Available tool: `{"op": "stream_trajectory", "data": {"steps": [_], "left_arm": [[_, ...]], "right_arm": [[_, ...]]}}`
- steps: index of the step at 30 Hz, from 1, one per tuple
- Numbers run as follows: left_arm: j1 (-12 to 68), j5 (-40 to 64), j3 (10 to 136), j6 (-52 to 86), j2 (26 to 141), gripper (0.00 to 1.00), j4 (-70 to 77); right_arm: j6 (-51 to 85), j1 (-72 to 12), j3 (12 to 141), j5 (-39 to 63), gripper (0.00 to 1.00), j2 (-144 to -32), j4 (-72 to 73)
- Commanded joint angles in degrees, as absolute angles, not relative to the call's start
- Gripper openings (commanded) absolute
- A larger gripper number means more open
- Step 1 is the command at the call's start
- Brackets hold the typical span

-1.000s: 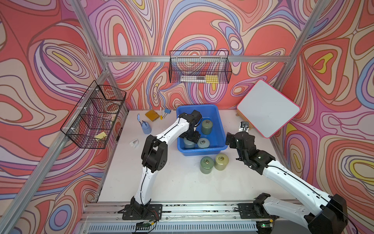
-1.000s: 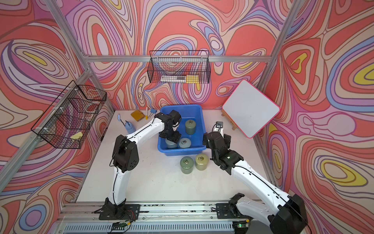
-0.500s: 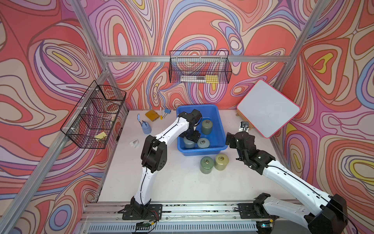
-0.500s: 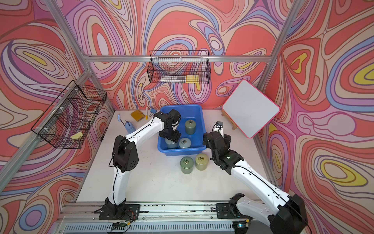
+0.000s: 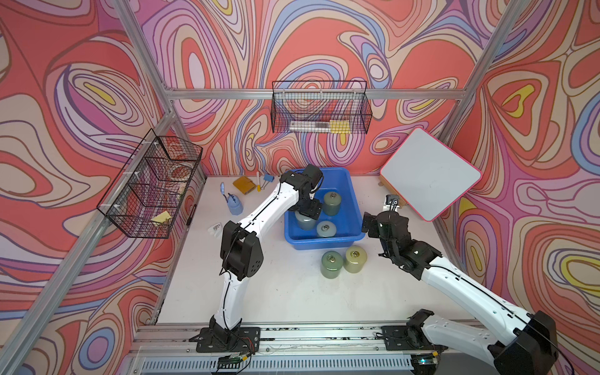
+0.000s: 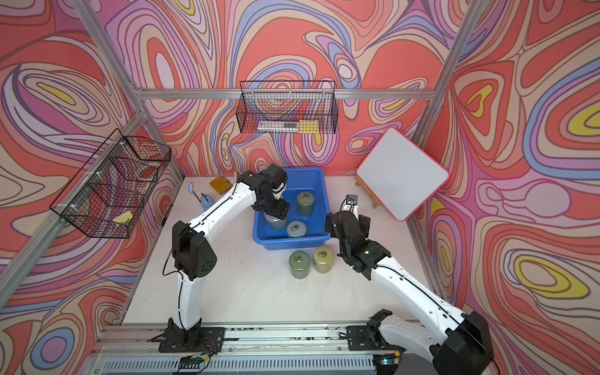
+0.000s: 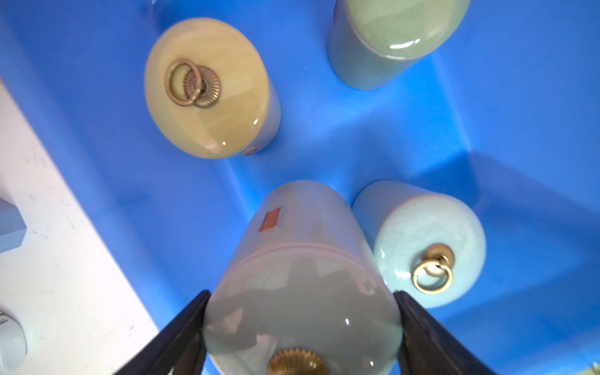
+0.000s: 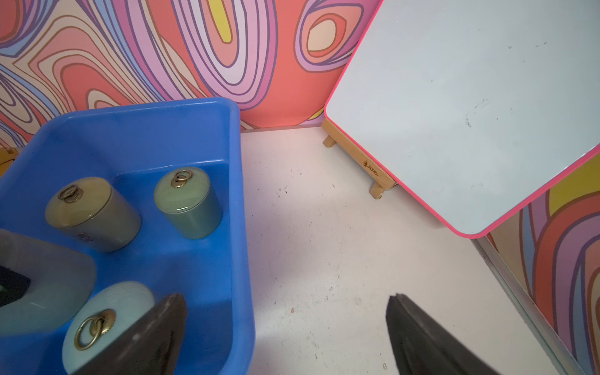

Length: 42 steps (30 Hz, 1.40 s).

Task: Take the tea canister out of the basket
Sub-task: Pick up the tea canister from the basket, then place the tea canister at the center of the board.

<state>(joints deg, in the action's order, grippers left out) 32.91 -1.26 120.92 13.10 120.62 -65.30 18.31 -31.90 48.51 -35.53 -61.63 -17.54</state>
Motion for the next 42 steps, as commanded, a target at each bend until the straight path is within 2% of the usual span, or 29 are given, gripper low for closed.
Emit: {"op": "stream_trajectory", "data": {"steps": [1,23,35,42], "left_arm": [[32.39,-1.50,122.98,13.79,115.44,0.44,-66.27],[32.48,0.51,120.23,14.23,106.25,0.43,-67.92],[34.83,2.36,106.08,16.76,91.86,0.41,-65.87],[40.94,-1.83,98.47,19.18,84.43,0.41,-68.01]], "right_arm": [[18.53,-31.49,48.59,-35.24,0.98,-61.35,-17.31],[18.63,-31.54,48.52,-34.54,0.98,-61.52,-17.38],[18.63,-31.46,48.58,-34.63,0.98,-62.51,-17.05],[18.63,-31.46,48.52,-34.71,0.98,-62.97,-16.96]]}}
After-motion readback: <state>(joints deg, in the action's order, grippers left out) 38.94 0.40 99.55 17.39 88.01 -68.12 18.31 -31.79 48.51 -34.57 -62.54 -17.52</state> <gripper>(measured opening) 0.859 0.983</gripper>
